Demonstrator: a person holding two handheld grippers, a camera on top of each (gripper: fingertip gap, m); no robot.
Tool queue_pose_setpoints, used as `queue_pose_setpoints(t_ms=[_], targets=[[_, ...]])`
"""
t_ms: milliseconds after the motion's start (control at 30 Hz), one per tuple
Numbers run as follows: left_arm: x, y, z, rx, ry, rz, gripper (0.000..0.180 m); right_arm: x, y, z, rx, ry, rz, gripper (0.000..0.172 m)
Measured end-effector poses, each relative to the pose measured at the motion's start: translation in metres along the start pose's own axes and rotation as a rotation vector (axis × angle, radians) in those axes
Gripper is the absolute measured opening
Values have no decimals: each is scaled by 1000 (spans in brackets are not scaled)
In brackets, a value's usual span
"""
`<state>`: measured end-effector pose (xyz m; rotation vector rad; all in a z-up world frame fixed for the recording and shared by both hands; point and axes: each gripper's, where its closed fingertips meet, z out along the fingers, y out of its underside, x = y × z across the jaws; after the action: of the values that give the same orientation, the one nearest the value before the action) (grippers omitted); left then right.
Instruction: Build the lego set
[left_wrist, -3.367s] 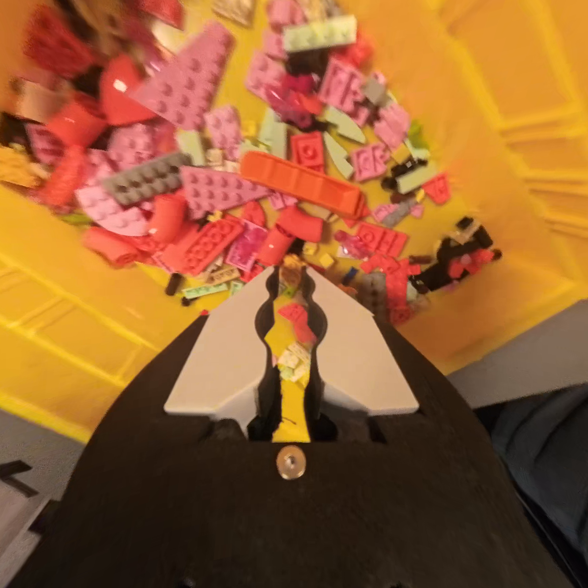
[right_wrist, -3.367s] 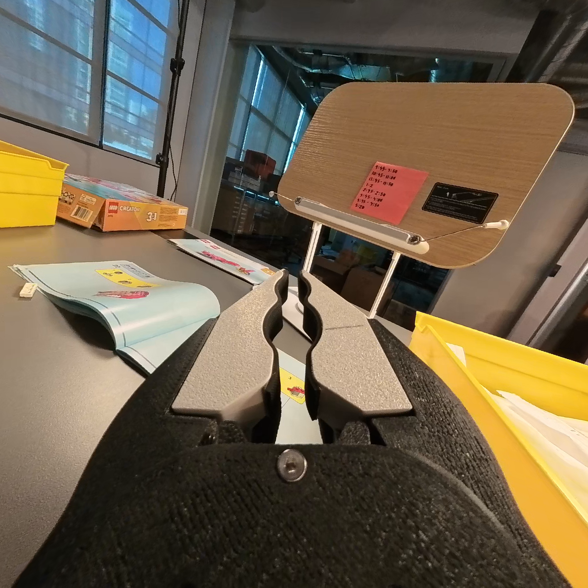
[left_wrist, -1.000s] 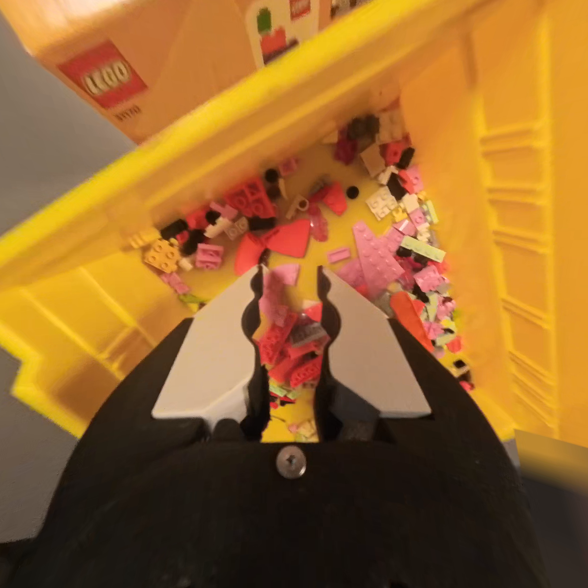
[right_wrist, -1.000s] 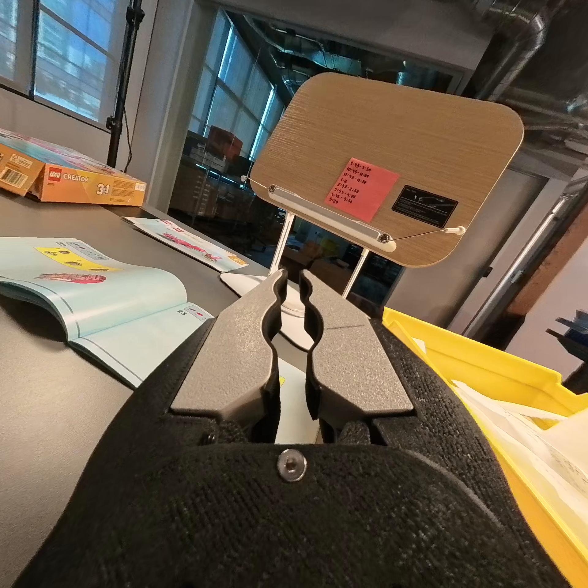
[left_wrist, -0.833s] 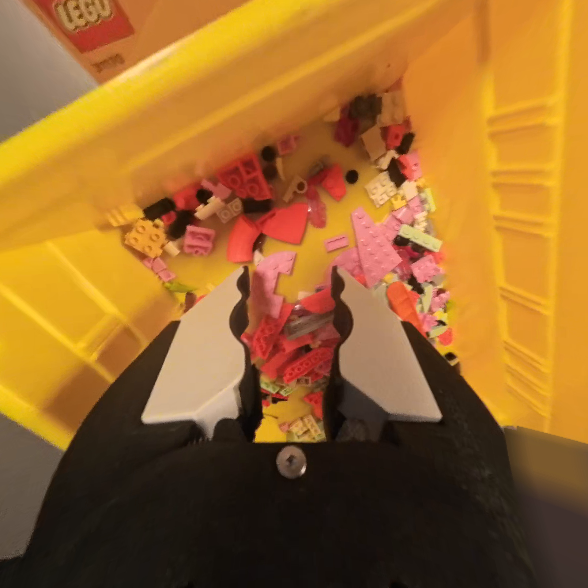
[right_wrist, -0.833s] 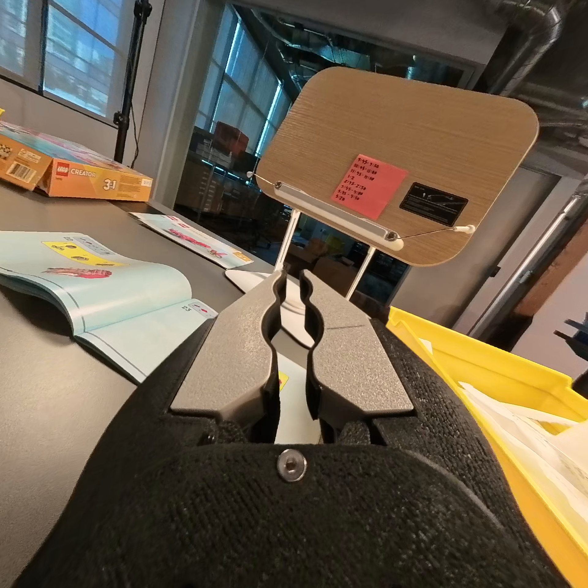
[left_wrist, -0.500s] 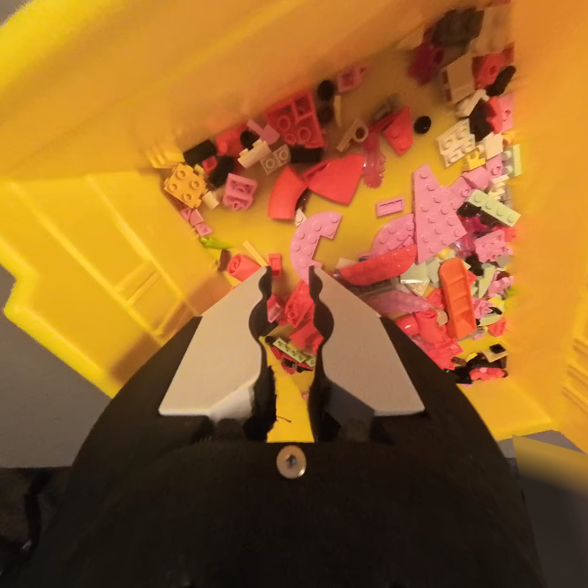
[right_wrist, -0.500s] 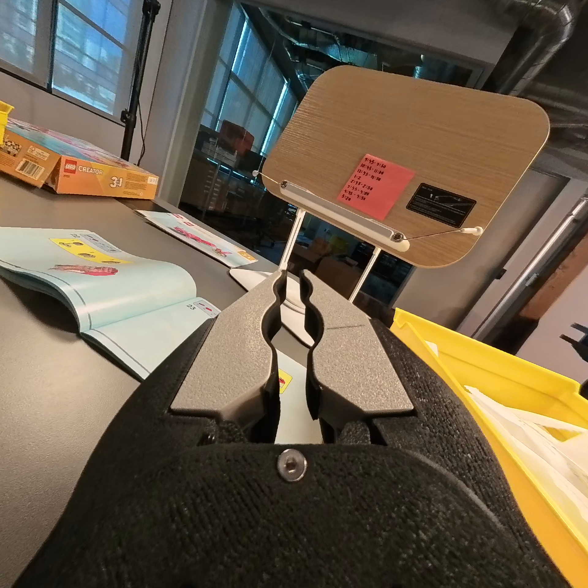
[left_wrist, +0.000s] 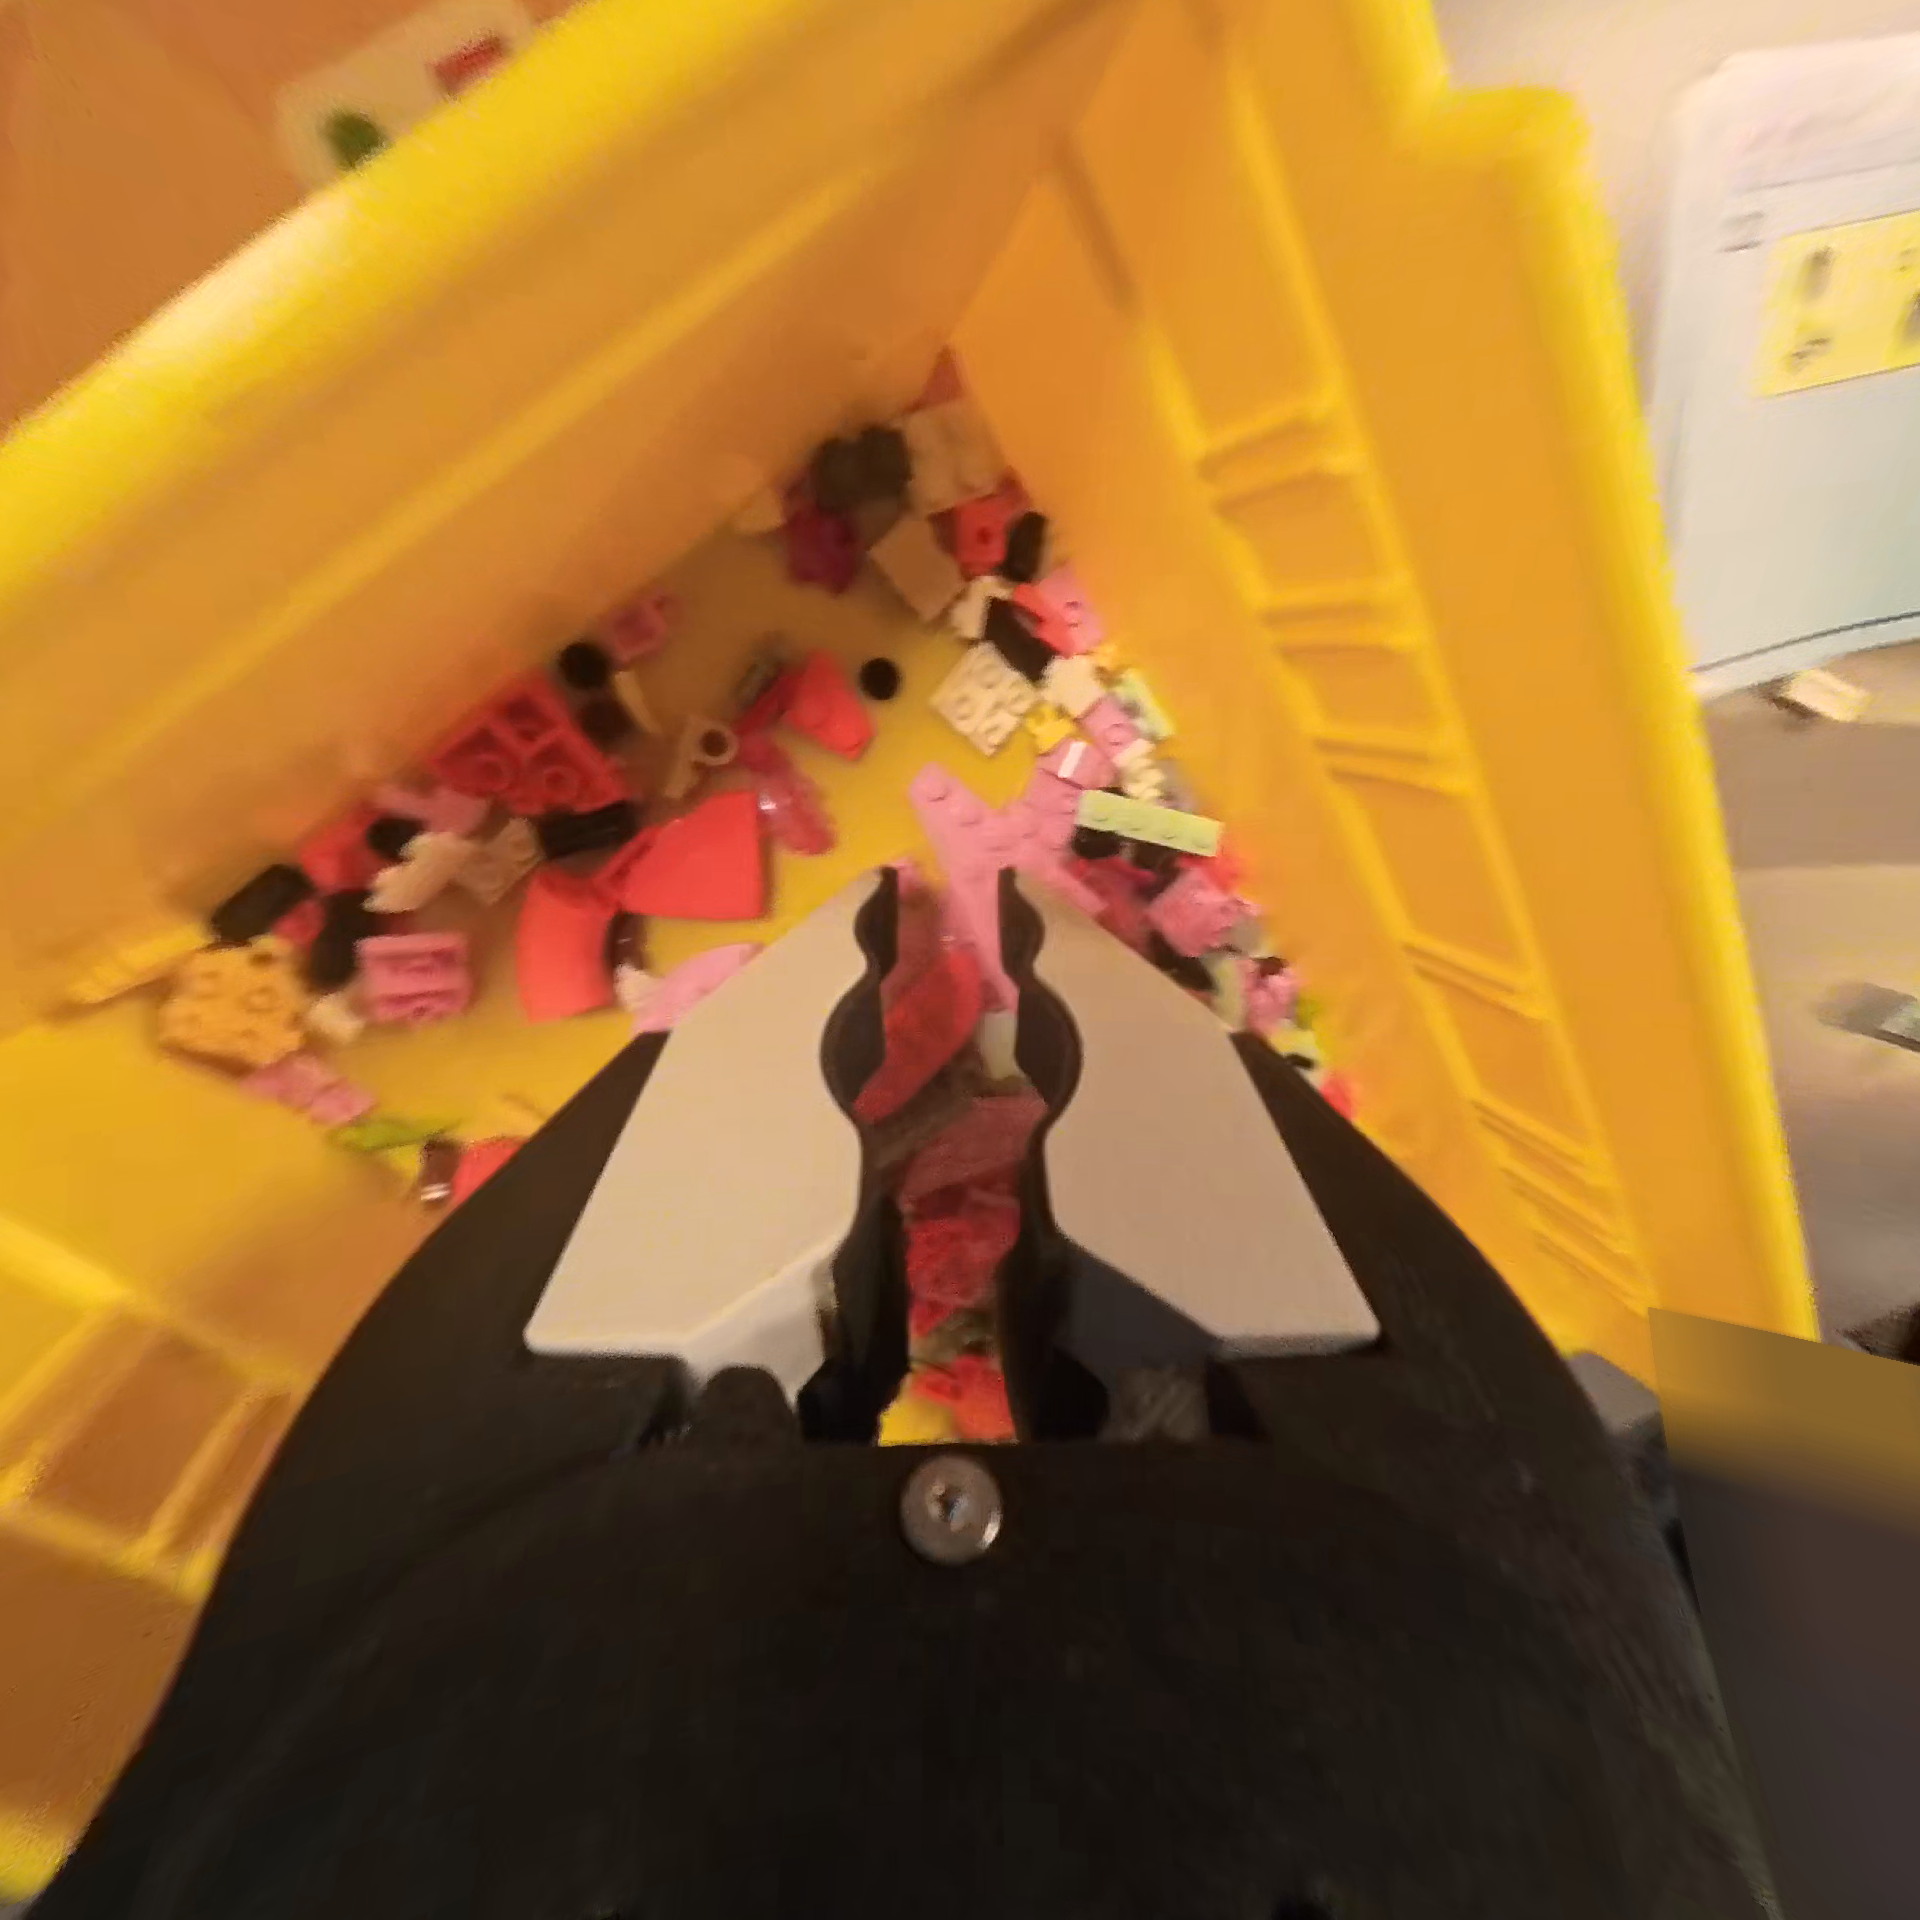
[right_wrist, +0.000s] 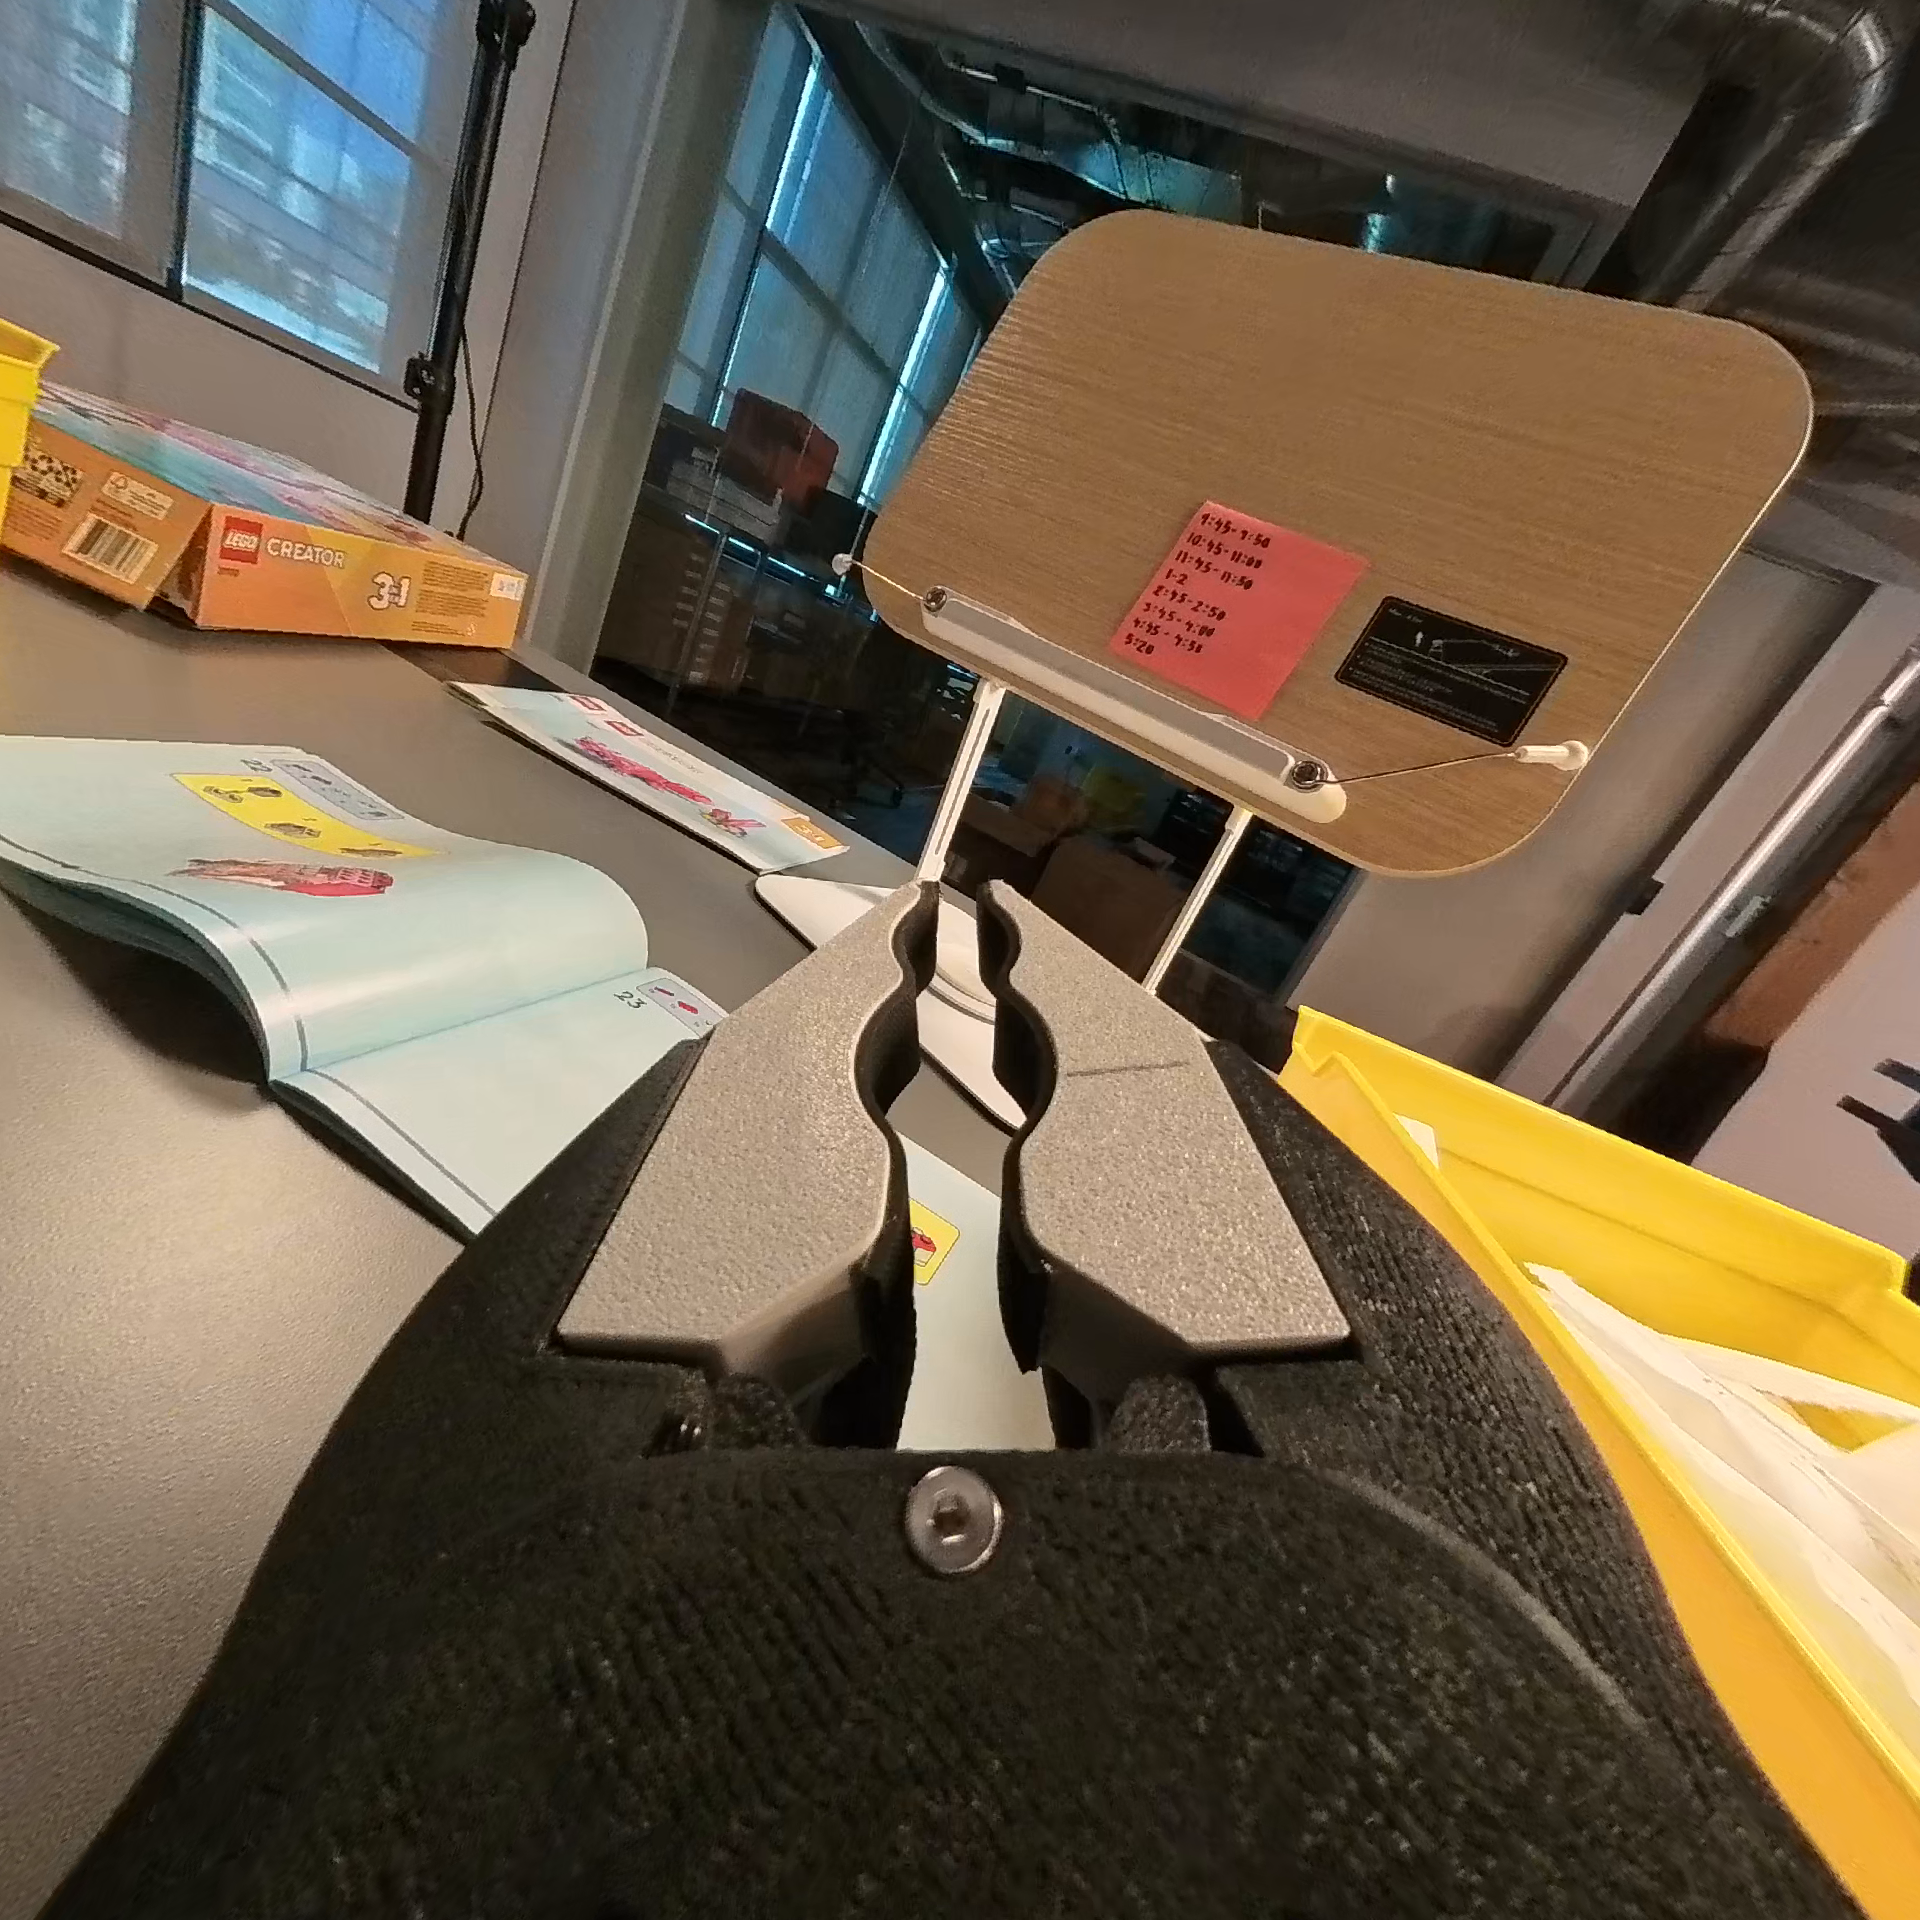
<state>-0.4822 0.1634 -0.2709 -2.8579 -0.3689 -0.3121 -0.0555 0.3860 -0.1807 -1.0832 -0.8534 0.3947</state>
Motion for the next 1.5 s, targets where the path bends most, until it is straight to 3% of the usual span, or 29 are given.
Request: queue_pose_setpoints(t_ms=[100, 233, 333, 467, 600, 733, 833, 933, 1033, 1300, 1400, 1500], targets=[[20, -1, 2, 9, 90, -25, 38, 0, 0, 0, 0, 0, 1, 5], [12, 13, 9, -64, -31, 51, 66, -1, 0, 0, 0, -5, -4, 5], [10, 22, 16, -104, -72, 106, 62, -2, 0, 0, -1, -10, -9, 5], [4, 15, 10, -64, -104, 141, 24, -2, 0, 0, 0, -10, -8, 5], [-31, 19, 1, -97, -254, 108, 21, -3, 0, 0, -1, -15, -12, 5], [-41, 15, -7, -50, -270, 98, 25, -6, 0, 1, -5, -24, -29, 5], [-16, 15, -10, -18, -131, 149, 49, -8, 0, 1, -8, -30, -38, 5], [-7, 30, -10, -93, -95, 209, 65, -8, 0, 1, -7, -30, -37, 5], [-10, 48, -5, -195, -131, 272, 67, -8, 0, 1, -8, -31, -39, 5], [-9, 53, 0, -231, -143, 319, 31, -9, 1, 1, -10, -35, -46, 5], [-25, 41, -5, -187, -238, 311, 12, -10, 1, 1, -11, -36, -48, 5], [-48, 27, -14, -127, -354, 273, 12, -10, 1, 1, -11, -38, -48, 5]])
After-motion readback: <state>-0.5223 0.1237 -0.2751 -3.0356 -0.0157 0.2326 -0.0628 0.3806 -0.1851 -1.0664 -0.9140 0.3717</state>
